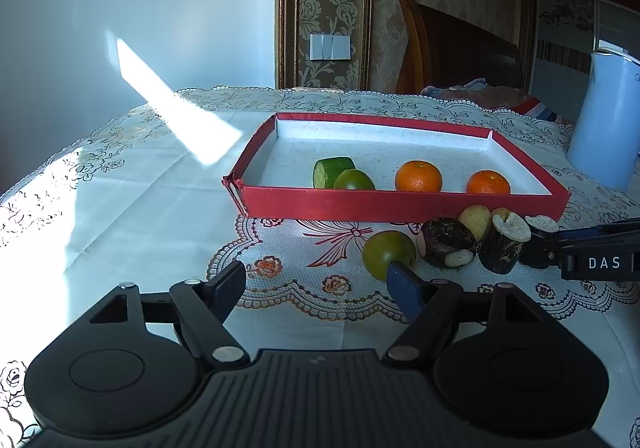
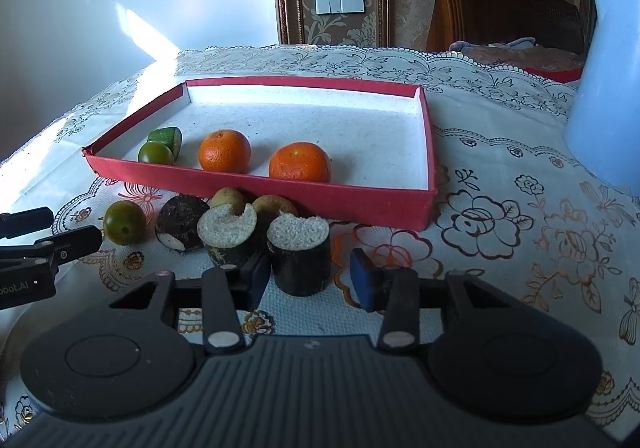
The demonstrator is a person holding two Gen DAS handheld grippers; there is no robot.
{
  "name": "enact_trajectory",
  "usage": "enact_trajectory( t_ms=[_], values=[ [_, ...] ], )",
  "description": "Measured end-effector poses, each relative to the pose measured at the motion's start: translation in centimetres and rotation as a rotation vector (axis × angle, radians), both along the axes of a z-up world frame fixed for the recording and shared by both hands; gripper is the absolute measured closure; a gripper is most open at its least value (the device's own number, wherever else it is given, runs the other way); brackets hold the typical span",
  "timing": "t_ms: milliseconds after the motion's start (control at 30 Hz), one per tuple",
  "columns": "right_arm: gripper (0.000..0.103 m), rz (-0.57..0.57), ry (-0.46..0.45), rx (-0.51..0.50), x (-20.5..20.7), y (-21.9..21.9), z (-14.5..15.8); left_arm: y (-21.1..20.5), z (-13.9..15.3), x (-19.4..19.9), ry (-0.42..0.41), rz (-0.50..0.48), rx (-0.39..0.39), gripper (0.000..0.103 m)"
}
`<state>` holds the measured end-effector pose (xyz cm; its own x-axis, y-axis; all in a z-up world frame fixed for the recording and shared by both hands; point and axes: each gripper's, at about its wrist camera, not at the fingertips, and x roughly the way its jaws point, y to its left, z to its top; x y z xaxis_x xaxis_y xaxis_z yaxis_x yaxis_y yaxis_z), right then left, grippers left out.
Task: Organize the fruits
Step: 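Grasp the dark cylindrical slice with pale cut face using the right gripper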
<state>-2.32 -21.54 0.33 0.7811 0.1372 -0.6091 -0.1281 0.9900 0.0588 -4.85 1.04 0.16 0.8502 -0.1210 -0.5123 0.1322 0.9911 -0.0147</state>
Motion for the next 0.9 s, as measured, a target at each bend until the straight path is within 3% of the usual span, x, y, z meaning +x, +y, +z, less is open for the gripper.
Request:
enact_trajectory(
  t_ms=[133, 533, 900],
  values=[
    [0.072, 0.016, -0.005, 0.007, 0.0, 0.1, -0.1, -0.1, -0.1, 0.1, 0.008, -0.003, -0.001, 0.026],
    [0.072, -0.032, -0.067, 0.135, -2.8, -2.0, -0.1, -0.5, -0.2, 0.9, 0.053, -0.051, 0.009, 0.026],
    [0.072, -0.038, -0.084, 0.179, -3.0, -2.5, -0.2, -1.9, -0.3, 3.2, 0.095, -0.093, 0.019, 0.026]
  ],
)
